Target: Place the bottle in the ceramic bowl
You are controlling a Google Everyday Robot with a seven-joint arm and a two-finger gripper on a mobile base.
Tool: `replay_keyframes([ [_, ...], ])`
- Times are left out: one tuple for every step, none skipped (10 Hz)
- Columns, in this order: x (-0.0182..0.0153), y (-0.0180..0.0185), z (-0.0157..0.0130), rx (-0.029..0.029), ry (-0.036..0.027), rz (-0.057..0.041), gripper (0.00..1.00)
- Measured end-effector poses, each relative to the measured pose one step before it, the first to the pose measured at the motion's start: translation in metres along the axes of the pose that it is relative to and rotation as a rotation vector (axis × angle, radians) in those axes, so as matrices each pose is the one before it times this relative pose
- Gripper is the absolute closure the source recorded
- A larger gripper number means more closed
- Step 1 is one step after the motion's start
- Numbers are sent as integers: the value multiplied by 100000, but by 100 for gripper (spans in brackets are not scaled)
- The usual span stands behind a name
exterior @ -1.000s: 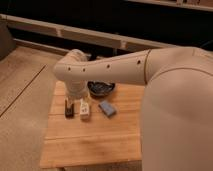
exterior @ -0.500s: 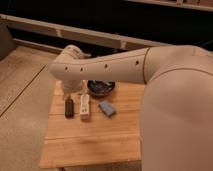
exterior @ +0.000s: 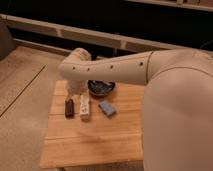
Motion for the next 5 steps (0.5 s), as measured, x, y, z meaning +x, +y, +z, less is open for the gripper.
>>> replay_keyframes([
  [-66,-898,797,-1994,1641,3980,35],
  [-254,-1026,1209,-2936,2229,3813,35],
  [-654,-828,1477,-3535,2318,2215,35],
  [-677,-607,1222,-2406,2074,664,35],
  [-485,-301,1092,-1489,2267,-794,35],
])
